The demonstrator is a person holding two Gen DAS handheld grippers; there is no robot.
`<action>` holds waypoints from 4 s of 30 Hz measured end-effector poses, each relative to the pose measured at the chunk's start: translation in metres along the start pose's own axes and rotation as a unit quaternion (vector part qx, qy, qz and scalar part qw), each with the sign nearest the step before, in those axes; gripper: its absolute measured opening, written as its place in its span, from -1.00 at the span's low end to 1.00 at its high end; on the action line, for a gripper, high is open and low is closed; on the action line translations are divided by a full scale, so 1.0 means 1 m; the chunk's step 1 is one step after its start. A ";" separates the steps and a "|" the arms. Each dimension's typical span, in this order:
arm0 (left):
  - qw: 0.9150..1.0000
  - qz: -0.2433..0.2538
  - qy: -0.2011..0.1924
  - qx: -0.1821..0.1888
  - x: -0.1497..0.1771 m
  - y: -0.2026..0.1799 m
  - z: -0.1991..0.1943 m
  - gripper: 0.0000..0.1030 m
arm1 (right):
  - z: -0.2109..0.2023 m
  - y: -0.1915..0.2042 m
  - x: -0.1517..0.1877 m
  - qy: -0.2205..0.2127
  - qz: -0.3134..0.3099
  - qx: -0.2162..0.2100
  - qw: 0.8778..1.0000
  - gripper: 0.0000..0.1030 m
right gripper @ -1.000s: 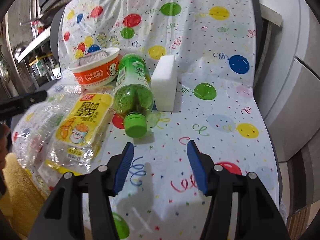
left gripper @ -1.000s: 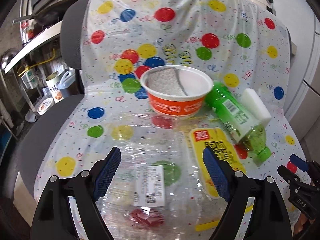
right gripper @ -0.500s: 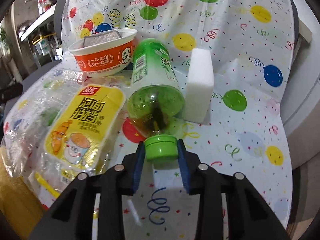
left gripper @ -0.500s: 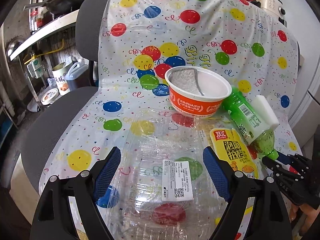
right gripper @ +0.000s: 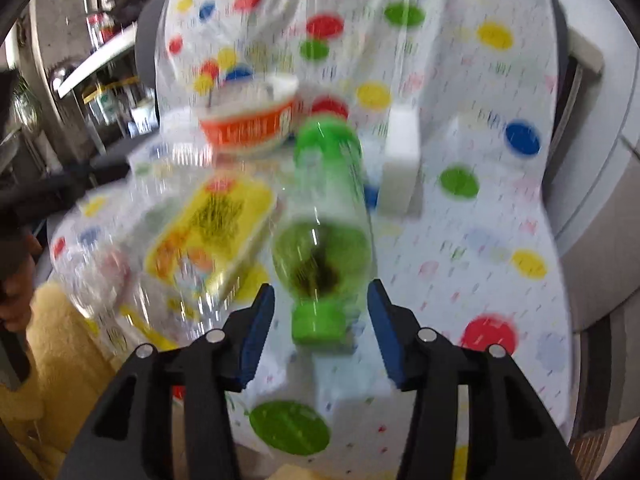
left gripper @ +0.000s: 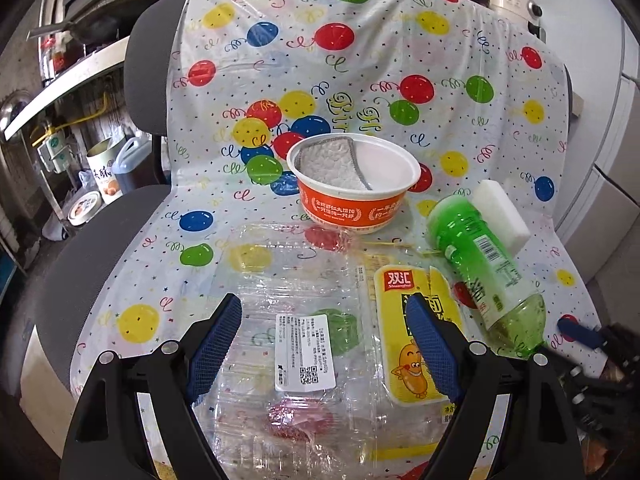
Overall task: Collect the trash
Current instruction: 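Grasp the white sponge with the right gripper, then grasp the green tea bottle with the left gripper while the right holds the sponge, then carry bottle and sponge over the trash bag and open both grippers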
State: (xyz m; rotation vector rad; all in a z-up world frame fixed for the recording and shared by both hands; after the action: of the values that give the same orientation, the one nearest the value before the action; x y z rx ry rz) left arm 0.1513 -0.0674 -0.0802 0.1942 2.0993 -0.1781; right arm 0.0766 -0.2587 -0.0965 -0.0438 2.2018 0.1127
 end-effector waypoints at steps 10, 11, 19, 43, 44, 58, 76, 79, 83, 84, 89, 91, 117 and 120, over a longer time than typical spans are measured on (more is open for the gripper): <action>1.000 0.000 -0.012 -0.001 -0.017 -0.001 0.017 0.63 | 0.057 -0.047 -0.059 -0.040 0.033 0.061 0.997 -0.06; 1.000 0.002 -0.012 -0.001 -0.016 -0.001 0.018 0.63 | 0.064 -0.051 -0.060 -0.039 0.036 0.067 0.996 -0.06; 1.000 0.008 0.002 -0.002 -0.010 0.000 0.028 0.63 | 0.099 -0.093 -0.055 -0.024 0.092 0.107 0.990 -0.04; 0.997 0.046 0.017 0.063 -0.006 -0.068 0.017 0.63 | 0.016 -0.120 -0.031 0.007 0.050 0.148 0.988 -0.52; 0.996 0.047 0.022 0.077 -0.006 -0.076 0.018 0.63 | 0.008 -0.121 -0.030 0.009 0.040 0.154 0.987 -0.52; 0.991 0.024 0.074 0.113 -0.002 -0.191 0.076 0.66 | -0.036 -0.130 0.021 -0.014 0.081 0.152 0.985 -0.52; 0.985 -0.036 0.088 0.145 0.002 -0.196 0.073 -0.15 | -0.057 -0.134 0.025 -0.057 0.110 0.118 0.985 -0.53; 0.981 -0.046 0.067 0.179 0.004 -0.197 0.038 -0.17 | -0.071 -0.132 0.029 -0.063 0.113 0.120 0.984 -0.53; 0.976 -0.050 0.039 0.209 0.014 -0.199 0.000 -0.18 | -0.088 -0.133 0.041 -0.063 0.120 0.124 0.983 -0.54; 0.976 -0.050 0.036 0.210 0.017 -0.200 -0.004 -0.19 | -0.091 -0.133 0.044 -0.062 0.122 0.123 0.983 -0.54; 0.974 -0.049 0.054 0.217 0.030 -0.198 -0.011 -0.18 | -0.099 -0.123 0.049 -0.061 0.120 0.112 0.985 -0.54; 0.973 -0.044 0.074 0.215 0.034 -0.198 -0.003 -0.17 | -0.094 -0.116 0.047 -0.057 0.114 0.105 0.986 -0.54; 0.965 -0.006 0.053 0.256 0.040 -0.258 -0.037 0.10 | -0.137 -0.160 0.072 -0.084 0.150 0.152 0.973 -0.54; 0.960 -0.001 0.034 0.277 0.050 -0.289 -0.051 0.10 | -0.161 -0.183 0.092 -0.076 0.154 0.190 0.967 -0.54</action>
State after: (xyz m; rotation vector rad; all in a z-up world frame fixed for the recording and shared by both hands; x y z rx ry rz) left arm 0.0228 -0.3363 -0.0834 0.5384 2.0728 -0.7714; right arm -0.0938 -0.4553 -0.0885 0.5058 2.0283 -0.1308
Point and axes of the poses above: each gripper's, at about its wrist camera, not at the fingertips, and z roughly the way its jaws point, y to its left, x to its underside, the point moved 2 cm from there along z, roughly the way its jaws point, and after that the axes turned 14 degrees about -y, right-handed, at the moved point
